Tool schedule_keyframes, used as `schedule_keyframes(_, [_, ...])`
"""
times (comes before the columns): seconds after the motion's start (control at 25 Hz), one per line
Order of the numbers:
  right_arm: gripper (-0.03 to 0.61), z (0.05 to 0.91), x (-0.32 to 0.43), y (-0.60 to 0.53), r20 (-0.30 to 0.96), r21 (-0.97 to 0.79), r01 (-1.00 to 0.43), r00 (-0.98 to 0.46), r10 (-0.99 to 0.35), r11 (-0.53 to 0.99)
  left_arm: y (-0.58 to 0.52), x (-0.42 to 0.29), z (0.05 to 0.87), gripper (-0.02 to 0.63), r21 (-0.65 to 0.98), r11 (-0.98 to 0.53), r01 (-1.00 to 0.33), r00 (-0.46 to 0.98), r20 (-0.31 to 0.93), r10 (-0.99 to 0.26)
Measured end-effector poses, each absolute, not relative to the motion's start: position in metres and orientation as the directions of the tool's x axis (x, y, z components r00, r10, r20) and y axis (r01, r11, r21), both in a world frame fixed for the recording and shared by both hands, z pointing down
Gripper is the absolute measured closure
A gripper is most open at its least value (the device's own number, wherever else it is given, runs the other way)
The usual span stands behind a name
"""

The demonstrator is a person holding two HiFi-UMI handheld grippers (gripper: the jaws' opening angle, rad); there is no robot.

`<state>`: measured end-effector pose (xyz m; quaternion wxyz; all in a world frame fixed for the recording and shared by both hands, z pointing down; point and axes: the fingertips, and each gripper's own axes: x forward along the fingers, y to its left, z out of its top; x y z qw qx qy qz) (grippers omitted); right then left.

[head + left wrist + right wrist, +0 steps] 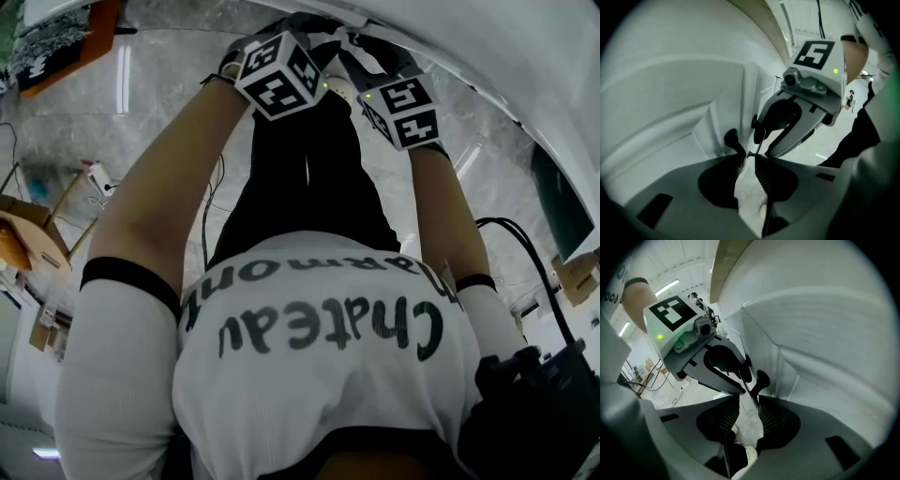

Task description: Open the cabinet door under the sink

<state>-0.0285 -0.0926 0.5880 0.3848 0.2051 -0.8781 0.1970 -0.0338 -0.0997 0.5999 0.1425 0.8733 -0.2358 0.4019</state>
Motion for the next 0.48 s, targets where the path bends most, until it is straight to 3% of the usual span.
schedule_keyframes(0.08, [0.462, 0.589, -0.03, -0.087, 0.768, -0.188, -0.51, -0.609, -0.199, 0.839, -0.093, -0.036, 0.603, 0.518, 0.017, -0.884, -0.467, 0.53, 0.805, -0.265])
schedule_keyframes(0.2, [0.462, 0.59, -0.031, -0.081, 0.776, -0.191, -0.513, -0.601, -0.191, 0.837, -0.08, -0.036, 0.606, 0.44, 0.014, -0.922, -0.388, 0.497, 0.845, -0.196])
schedule_keyframes(0.48, [0.459, 0.591, -0.028, -0.072, 0.796, -0.176, -0.496, -0.58, -0.174, 0.85, -0.06, -0.041, 0.605, 0.439, 0.077, -0.931, -0.357, 0.512, 0.85, -0.125])
